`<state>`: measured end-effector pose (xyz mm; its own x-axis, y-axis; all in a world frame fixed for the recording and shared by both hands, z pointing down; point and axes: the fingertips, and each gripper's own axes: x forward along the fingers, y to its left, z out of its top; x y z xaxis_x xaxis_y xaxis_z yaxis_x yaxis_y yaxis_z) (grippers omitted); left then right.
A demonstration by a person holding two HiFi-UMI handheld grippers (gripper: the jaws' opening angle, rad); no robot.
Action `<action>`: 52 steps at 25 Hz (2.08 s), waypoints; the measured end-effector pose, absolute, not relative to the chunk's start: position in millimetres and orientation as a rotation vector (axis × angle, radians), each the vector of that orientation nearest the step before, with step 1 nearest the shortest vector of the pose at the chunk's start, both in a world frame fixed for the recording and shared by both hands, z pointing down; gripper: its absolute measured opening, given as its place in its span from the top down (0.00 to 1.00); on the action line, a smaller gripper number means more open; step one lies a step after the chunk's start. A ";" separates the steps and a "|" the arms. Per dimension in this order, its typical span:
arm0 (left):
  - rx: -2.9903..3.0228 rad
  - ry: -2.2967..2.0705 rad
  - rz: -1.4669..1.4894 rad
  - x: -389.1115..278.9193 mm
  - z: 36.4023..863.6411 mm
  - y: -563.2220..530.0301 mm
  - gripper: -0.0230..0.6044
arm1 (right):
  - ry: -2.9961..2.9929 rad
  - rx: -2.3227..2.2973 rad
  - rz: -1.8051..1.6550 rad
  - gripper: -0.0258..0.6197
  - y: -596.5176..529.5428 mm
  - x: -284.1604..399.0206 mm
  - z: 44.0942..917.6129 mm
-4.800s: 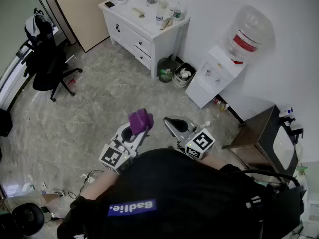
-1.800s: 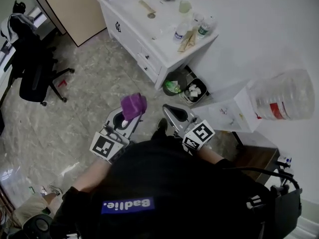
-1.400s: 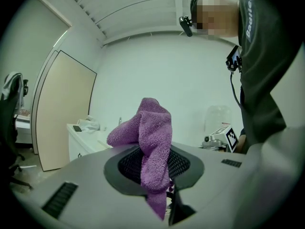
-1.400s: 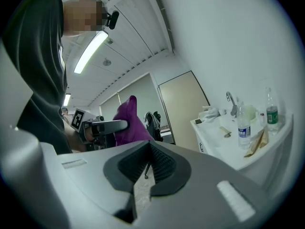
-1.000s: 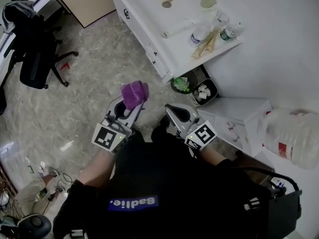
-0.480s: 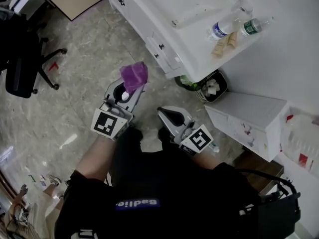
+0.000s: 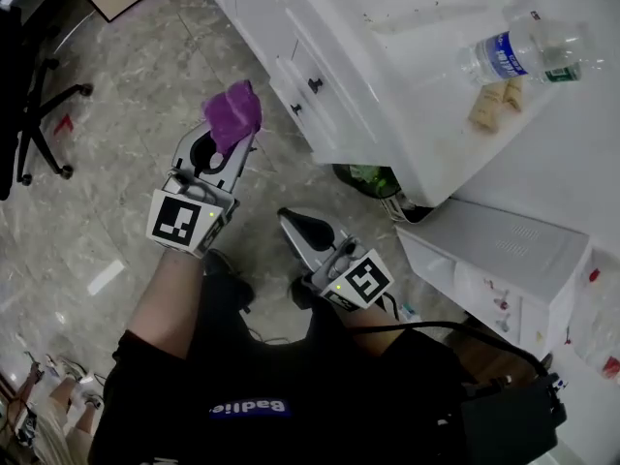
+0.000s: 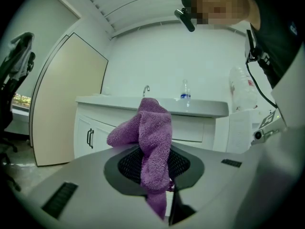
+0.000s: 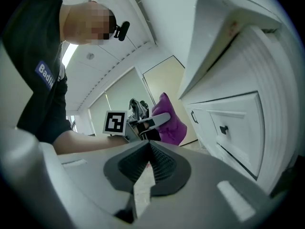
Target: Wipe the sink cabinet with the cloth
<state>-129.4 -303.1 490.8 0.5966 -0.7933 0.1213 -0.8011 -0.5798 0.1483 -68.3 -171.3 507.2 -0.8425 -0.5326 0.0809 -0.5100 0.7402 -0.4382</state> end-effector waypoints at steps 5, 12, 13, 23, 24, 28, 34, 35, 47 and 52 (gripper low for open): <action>2.657 -1.370 0.025 -121.6 582.0 -347.4 0.83 | 2.853 -0.904 -0.633 0.96 -194.8 -59.2 581.3; 2.675 -1.342 0.047 -111.3 681.8 -403.7 0.83 | 2.868 -0.900 -0.518 0.96 -207.0 -55.0 654.8; 2.674 -1.339 0.053 -108.9 691.8 -412.8 0.83 | 2.871 -0.886 -0.502 0.96 -207.9 -56.3 659.8; 2.598 -1.383 0.194 -98.0 774.8 -472.8 0.83 | 2.843 -0.862 -0.422 0.96 -205.6 -30.4 664.5; 2.592 -1.380 0.210 -94.7 782.0 -475.5 0.83 | 2.844 -0.861 -0.421 0.96 -204.9 -28.1 664.8; 2.574 -1.338 0.249 -77.6 802.4 -479.6 0.83 | 2.827 -0.868 -0.413 0.96 -203.8 -19.4 660.1; 2.586 -1.308 0.235 -58.6 801.3 -469.9 0.83 | 2.830 -0.863 -0.399 0.96 -201.4 -15.3 658.2; 2.597 -1.295 0.239 -54.8 801.5 -464.9 0.83 | 2.827 -0.866 -0.400 0.96 -202.2 -14.6 658.0; 2.694 -1.048 0.244 5.0 809.4 -388.3 0.83 | 2.809 -0.881 -0.342 0.96 -212.5 -13.6 646.4; 2.736 -0.974 0.218 34.0 814.3 -352.2 0.83 | 2.833 -0.876 -0.305 0.96 -211.6 -19.8 646.3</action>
<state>34.0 -352.2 814.3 0.7681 -0.6033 0.2146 -0.6372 -0.7531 0.1638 -19.8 -211.6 646.3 -0.8156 -0.5712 -0.0920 -0.5385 0.8076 -0.2403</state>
